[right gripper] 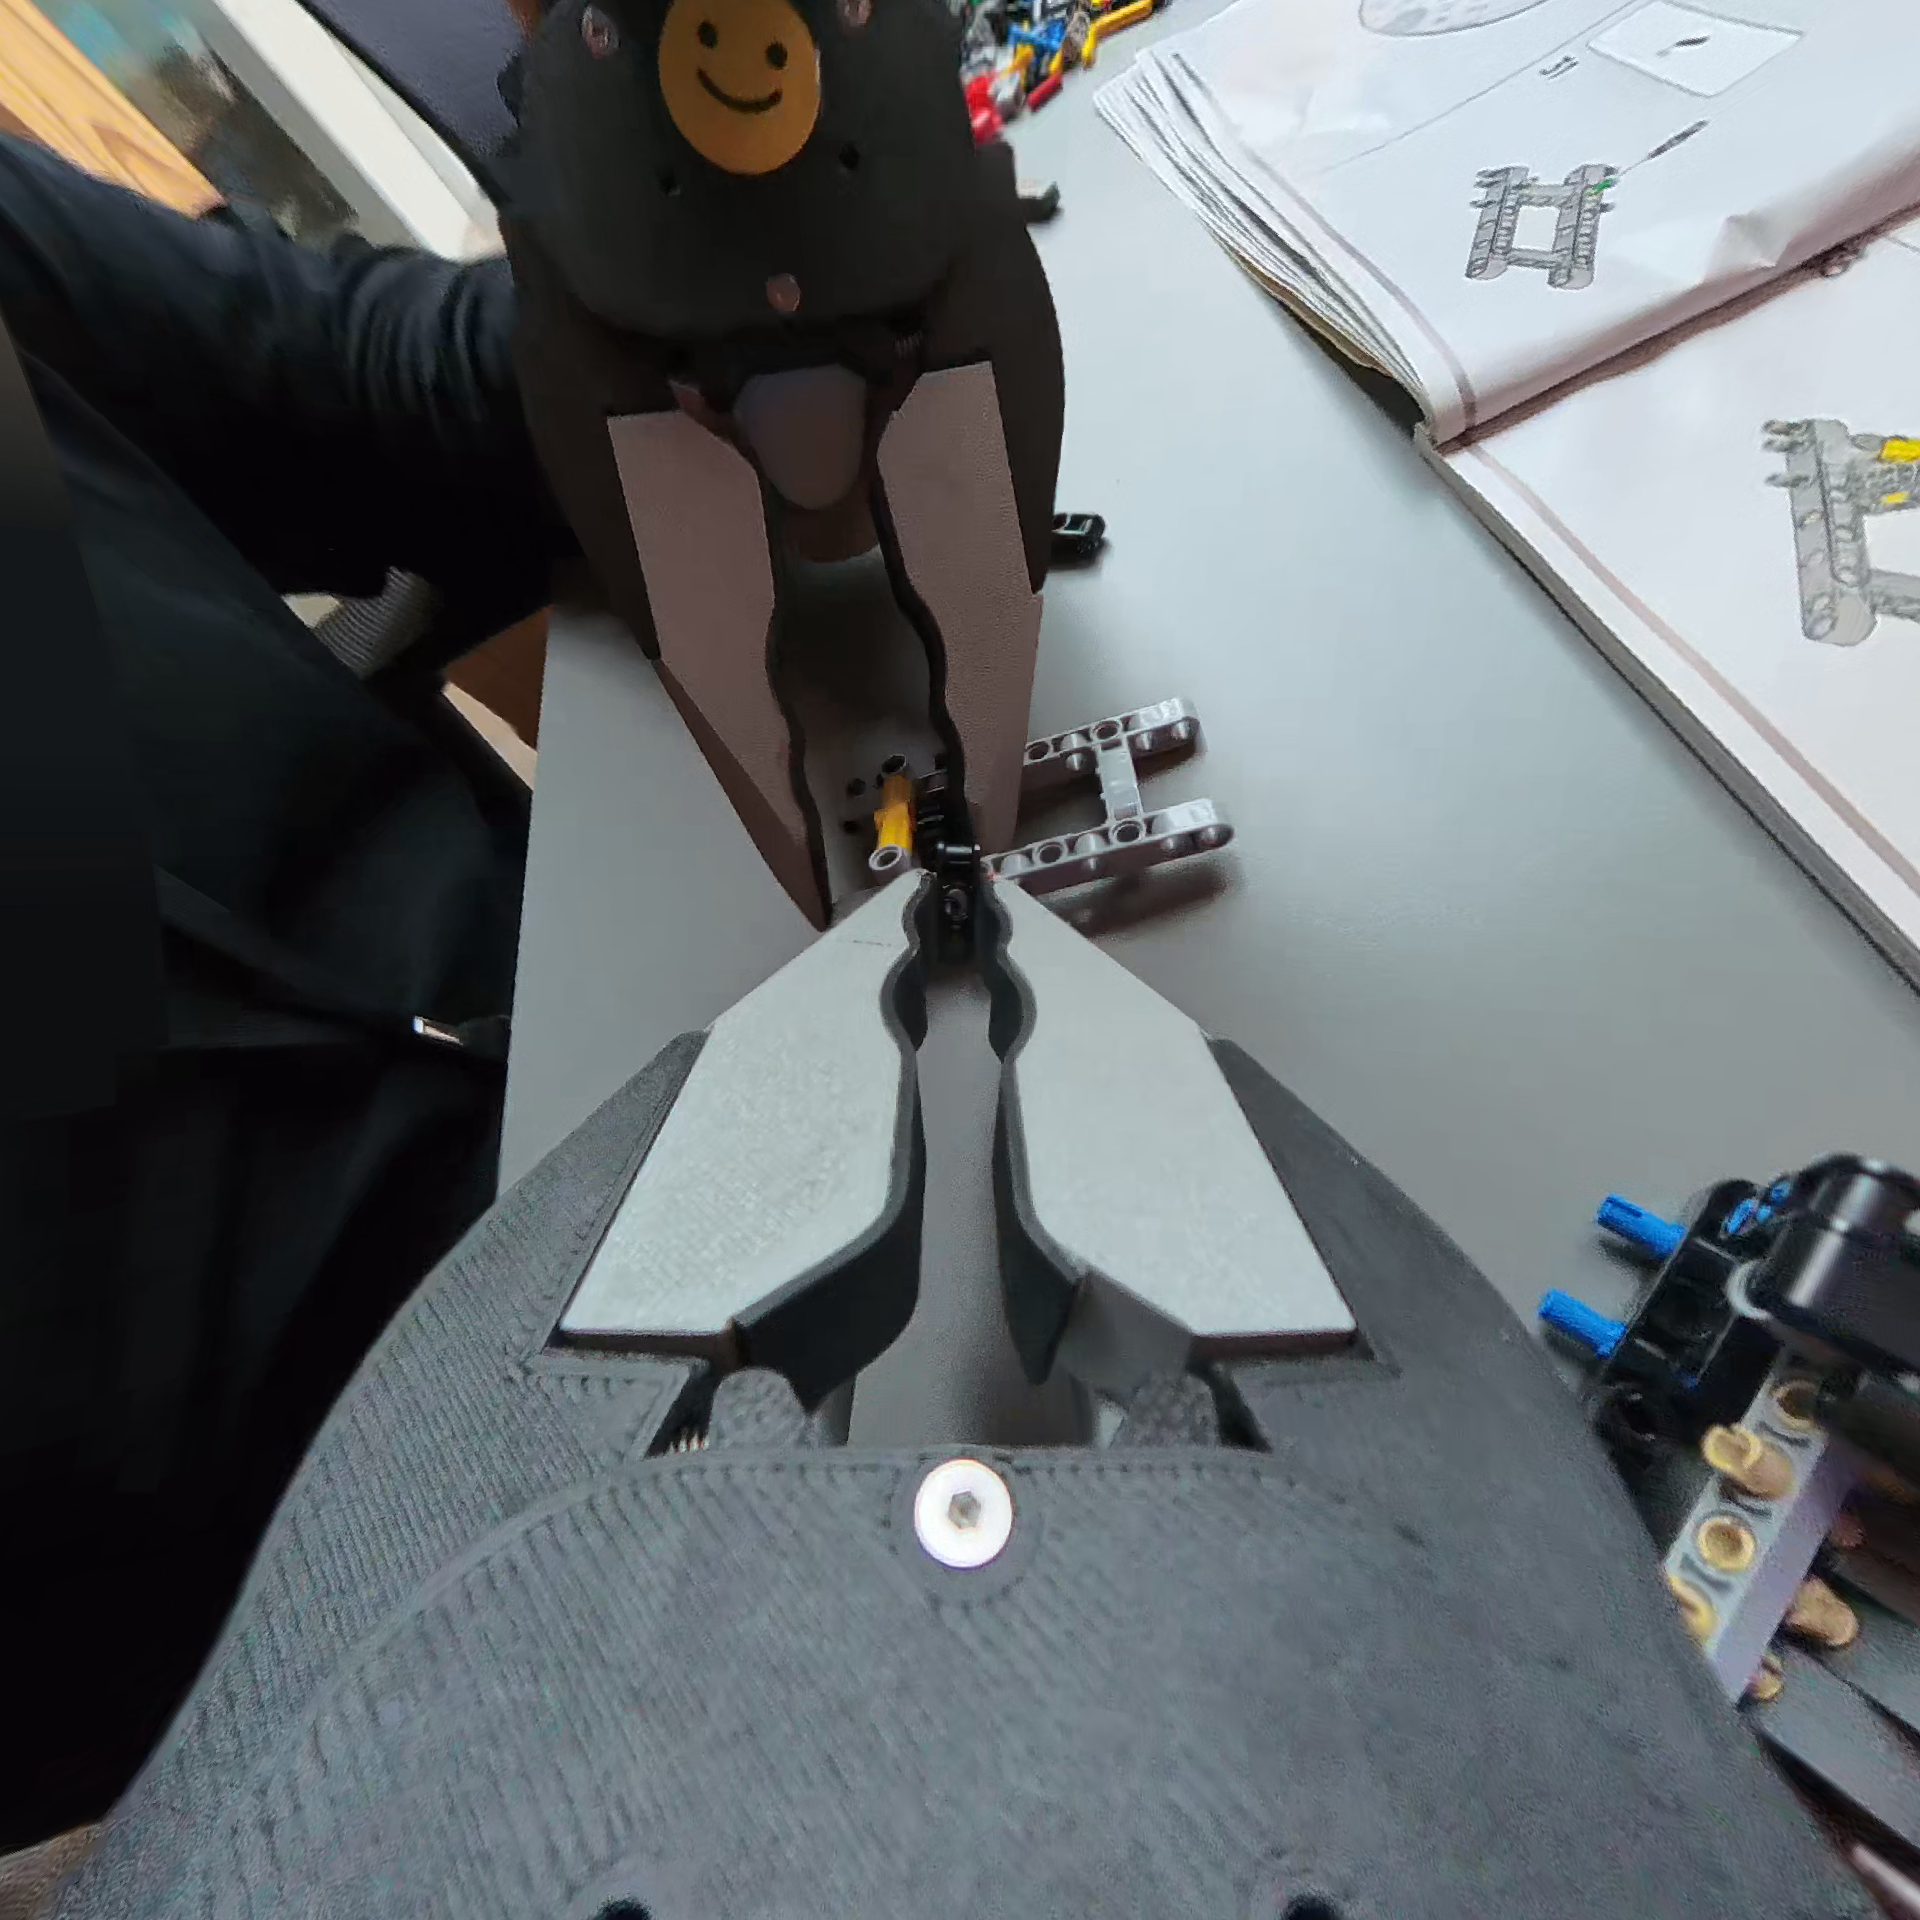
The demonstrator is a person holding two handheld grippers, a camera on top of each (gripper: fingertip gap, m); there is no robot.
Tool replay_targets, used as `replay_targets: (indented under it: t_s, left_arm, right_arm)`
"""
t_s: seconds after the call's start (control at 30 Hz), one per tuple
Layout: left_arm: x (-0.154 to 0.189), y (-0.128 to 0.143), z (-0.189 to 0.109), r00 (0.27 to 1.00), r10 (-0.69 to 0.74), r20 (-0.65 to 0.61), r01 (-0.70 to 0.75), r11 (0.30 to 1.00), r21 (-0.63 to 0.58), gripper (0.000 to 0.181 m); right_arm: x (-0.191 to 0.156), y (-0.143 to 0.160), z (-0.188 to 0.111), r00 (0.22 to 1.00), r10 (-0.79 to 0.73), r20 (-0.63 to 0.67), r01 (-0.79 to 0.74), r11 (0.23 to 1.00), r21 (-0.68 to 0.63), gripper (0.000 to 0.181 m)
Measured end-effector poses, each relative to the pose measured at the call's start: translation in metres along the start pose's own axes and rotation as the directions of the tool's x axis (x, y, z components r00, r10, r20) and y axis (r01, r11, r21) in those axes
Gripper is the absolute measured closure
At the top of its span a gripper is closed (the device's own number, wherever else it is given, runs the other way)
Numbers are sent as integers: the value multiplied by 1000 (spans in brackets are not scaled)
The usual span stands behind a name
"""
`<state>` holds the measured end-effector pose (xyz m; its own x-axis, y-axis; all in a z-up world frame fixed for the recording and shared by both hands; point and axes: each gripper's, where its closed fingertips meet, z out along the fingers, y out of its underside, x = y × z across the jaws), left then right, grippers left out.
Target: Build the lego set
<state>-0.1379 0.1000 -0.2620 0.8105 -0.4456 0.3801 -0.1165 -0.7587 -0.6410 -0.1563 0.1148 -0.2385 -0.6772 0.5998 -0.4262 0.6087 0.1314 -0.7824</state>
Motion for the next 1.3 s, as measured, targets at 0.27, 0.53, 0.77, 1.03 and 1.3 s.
replay_targets:
  t_s: [0.27, 0.53, 0.77, 1.03, 1.3]
  left_arm:
    - [0, 1, -5, 1000, 3, 2, -3, 1000, -5, 148]
    - [16, -36, -27, 999, 10, -34, -3, 981, 192, 150]
    - [24, -56, -43, 994, -20, -107, 57, 935, 351, 172]
    - [27, -60, -46, 988, -26, -151, 83, 920, 383, 176]
    - [19, -50, -40, 999, 16, -43, -1, 949, 316, 177]
  right_arm:
    - [-9, -27, -17, 985, 97, 146, -128, 968, 216, 178]
    - [-30, -52, -27, 980, -33, 194, -49, 913, 406, 178]
    - [-41, -64, -18, 982, -147, 116, 77, 881, 467, 178]
    - [-41, -62, -19, 982, -156, 109, 88, 880, 467, 178]
    - [-35, -52, -14, 983, -178, 37, 151, 913, 380, 178]
